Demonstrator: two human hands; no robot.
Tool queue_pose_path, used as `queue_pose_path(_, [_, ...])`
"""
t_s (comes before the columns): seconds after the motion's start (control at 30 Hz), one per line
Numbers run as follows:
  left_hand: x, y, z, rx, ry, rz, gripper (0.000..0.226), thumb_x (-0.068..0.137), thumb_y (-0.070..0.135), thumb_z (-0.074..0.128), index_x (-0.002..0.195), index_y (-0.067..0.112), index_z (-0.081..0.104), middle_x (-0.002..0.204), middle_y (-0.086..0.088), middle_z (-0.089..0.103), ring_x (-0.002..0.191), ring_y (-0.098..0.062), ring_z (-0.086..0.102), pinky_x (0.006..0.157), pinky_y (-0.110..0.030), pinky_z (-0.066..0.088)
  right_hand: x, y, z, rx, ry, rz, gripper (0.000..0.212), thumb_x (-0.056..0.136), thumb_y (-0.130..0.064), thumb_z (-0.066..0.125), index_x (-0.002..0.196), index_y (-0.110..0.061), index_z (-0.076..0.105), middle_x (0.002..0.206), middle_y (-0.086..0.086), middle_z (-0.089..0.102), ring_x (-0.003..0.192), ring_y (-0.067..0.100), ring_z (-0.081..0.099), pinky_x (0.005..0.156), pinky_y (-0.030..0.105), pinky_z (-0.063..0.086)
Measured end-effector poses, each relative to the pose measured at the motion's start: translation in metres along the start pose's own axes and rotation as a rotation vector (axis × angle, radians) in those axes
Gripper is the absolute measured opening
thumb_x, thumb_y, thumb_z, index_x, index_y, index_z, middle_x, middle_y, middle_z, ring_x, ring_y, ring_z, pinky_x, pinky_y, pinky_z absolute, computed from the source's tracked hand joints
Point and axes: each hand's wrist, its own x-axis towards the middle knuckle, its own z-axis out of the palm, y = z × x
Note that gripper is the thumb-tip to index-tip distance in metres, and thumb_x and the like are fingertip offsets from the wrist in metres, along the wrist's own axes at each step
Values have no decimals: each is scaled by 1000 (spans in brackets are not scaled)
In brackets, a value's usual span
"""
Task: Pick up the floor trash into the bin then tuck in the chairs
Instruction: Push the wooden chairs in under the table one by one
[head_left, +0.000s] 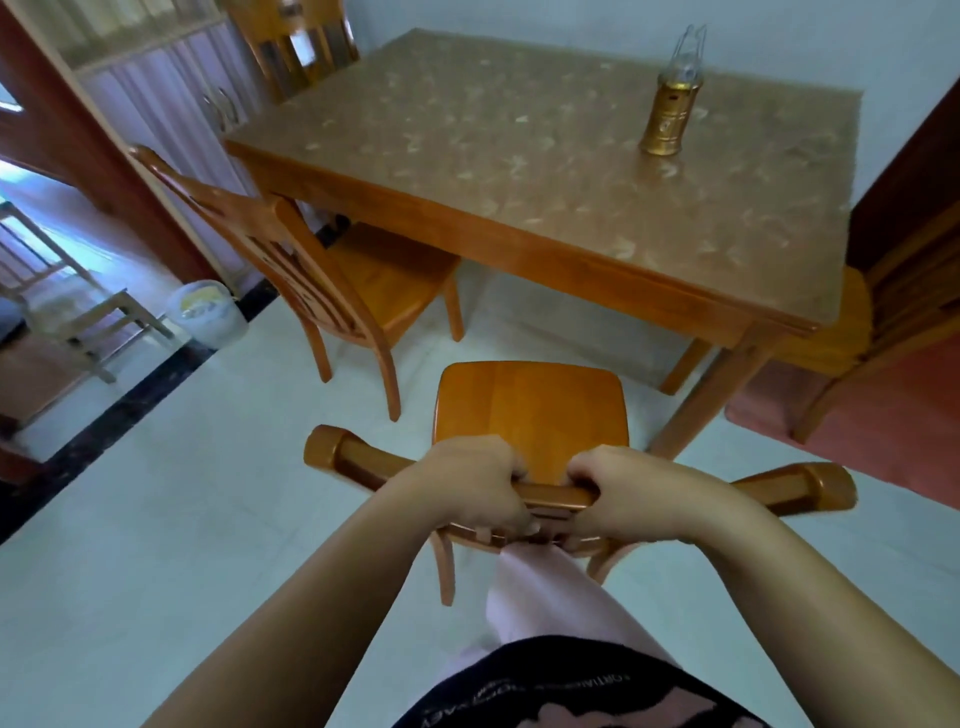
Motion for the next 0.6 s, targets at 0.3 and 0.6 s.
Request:
queue_pose_path(0.3, [50,-28,-49,81,-44,82,25,83,38,64,98,18,66,85,-3,60,77,-15,53,60,-23,35,51,-3,-29,96,59,62,13,76,-29,67,74,-23,55,75,4,58,62,15,51,55,30,37])
queue_pose_path(0.6, [147,-52,-145,154,-112,126,25,82,40,66,92,17,64,79,-3,57,69,-15,50,63,-30,39,142,12,-111,183,77,153,18,77,-28,66,85,-12,62,76,10,62,59,14,52,53,27,37])
